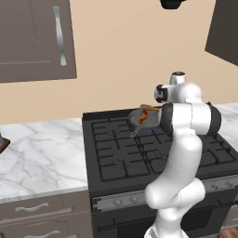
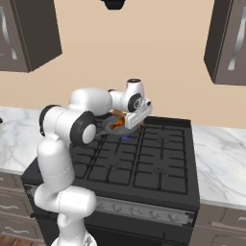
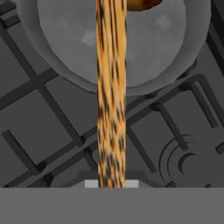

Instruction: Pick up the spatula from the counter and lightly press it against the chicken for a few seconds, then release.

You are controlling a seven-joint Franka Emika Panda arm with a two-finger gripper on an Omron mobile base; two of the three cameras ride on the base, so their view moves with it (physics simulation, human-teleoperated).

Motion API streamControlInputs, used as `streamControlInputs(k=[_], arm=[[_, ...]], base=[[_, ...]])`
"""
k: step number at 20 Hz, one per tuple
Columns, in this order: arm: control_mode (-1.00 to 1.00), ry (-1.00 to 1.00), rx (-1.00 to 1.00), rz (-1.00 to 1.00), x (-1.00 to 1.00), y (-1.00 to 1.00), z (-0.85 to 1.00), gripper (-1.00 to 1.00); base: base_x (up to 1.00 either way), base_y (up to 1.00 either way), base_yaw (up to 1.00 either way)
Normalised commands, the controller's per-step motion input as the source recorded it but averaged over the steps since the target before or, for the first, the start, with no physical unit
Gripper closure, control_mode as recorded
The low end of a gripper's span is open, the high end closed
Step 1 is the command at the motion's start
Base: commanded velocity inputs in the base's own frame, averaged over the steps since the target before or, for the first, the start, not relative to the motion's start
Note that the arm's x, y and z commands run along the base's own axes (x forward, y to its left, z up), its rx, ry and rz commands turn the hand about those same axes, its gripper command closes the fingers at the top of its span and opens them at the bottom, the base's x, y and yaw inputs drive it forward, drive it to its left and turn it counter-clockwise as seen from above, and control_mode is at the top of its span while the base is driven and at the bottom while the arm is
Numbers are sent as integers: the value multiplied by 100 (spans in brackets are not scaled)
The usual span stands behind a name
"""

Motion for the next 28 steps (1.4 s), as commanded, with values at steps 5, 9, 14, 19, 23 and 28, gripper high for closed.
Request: streamControlInputs(k=[5,9,14,19,23,28], arm=[[-100,3,-8,0,26,0,-25,100],[-100,0,-5,0,27,0,-7,100],[-100,0,-4,0,35,0,-3,100],[-100,0,-5,0,28,0,-16,100],[-100,0,-6,0,25,-1,-18,100],[-100,1,-6,0,14,0,-18,100]], base=[[0,0,0],[0,0,0],[0,0,0],[0,0,0],[0,0,0],[0,0,0]])
